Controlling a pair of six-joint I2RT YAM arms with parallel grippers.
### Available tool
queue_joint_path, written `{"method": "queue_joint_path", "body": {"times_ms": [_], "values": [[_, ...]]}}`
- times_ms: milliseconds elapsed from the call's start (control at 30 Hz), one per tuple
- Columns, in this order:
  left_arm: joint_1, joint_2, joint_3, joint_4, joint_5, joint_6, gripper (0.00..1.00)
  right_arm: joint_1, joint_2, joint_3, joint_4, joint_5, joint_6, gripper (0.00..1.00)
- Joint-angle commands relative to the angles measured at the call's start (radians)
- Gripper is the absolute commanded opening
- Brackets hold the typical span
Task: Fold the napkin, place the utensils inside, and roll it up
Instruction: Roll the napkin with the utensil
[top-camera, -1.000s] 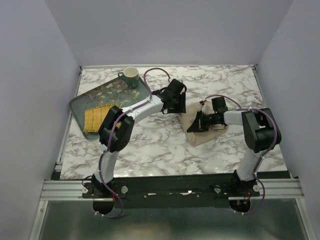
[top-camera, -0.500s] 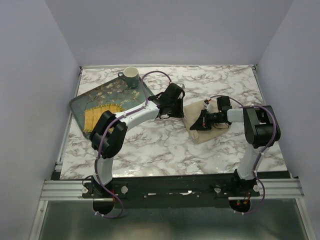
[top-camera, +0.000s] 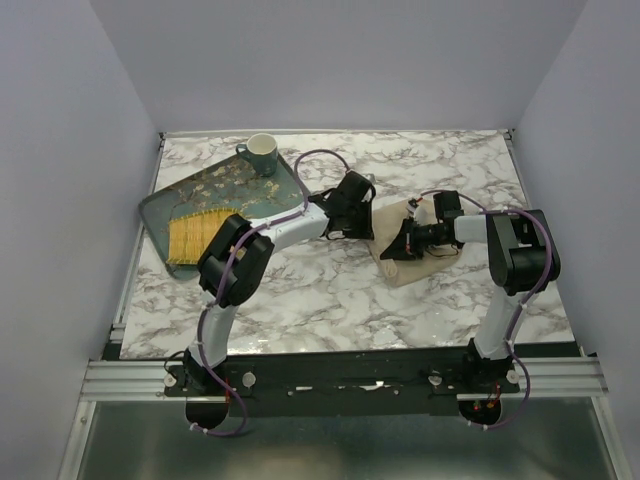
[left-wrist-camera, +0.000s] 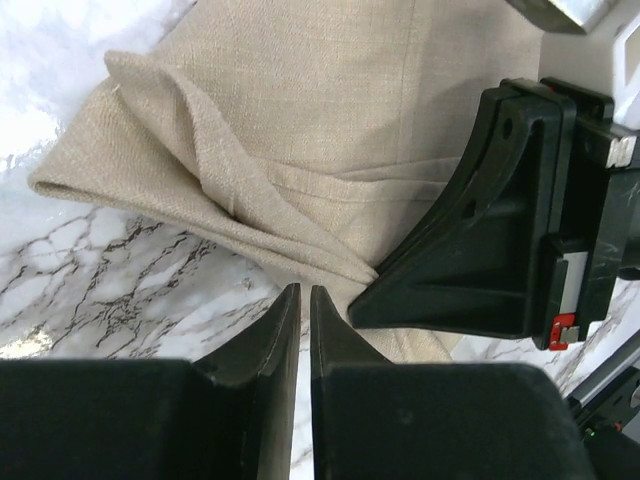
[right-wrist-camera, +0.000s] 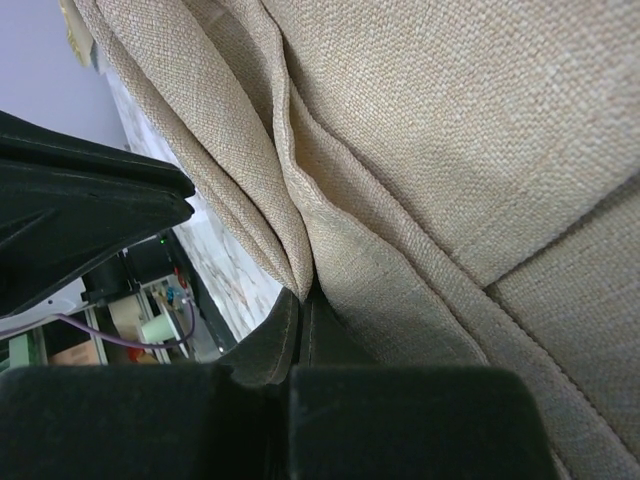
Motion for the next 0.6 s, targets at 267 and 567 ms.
{"method": "queue_joint_path", "body": {"times_ms": [267,567], "values": [[-0.006,0.103,0.118,0.019,0.030,-0.020,0.15,-0.012,0.026,0.018,-0.035,0.034,-0.036,0.01],[-0.010,-0.046,0.022,-0.007,-0.129,0.017,0.17,-0.010,0.023,0.026,-0.052,0.049,-0.056,0.01]]}}
